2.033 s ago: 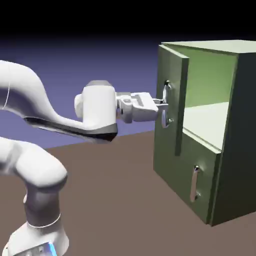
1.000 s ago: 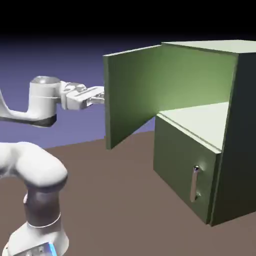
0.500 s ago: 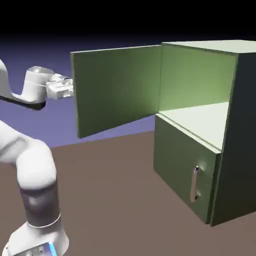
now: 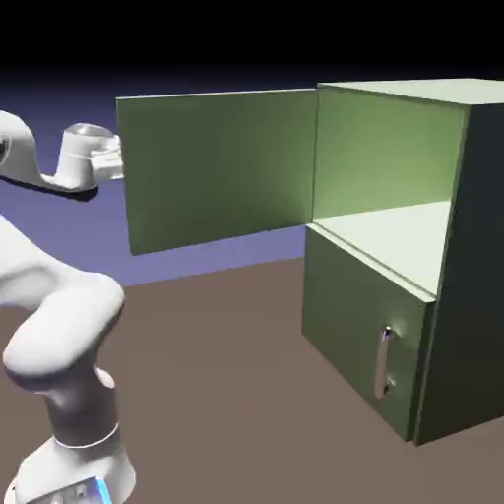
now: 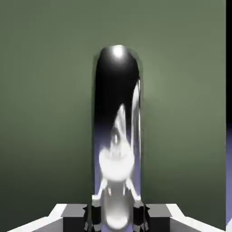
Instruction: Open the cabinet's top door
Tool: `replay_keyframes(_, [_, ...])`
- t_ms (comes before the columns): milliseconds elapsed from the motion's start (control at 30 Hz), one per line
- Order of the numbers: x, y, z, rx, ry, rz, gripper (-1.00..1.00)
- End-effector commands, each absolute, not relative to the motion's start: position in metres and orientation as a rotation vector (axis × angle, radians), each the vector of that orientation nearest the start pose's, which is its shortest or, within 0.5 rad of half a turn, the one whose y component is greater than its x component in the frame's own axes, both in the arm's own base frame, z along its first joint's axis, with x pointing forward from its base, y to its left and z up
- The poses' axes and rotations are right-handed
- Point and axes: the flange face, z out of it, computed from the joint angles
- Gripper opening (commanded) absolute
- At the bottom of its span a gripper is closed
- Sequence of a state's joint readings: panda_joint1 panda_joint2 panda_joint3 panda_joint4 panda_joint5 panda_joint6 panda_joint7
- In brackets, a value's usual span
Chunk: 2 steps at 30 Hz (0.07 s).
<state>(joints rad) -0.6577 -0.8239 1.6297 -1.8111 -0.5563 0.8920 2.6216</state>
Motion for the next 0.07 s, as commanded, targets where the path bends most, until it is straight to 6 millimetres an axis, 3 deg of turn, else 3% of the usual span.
replay_keyframes(0, [0.1927, 0.4303, 0.4964, -1.093, 2.431, -2.492, -1.00])
replay_keyframes(33, [0.1946, 0.4359, 0.4962, -1.080, 2.448, -2.495, -1.00])
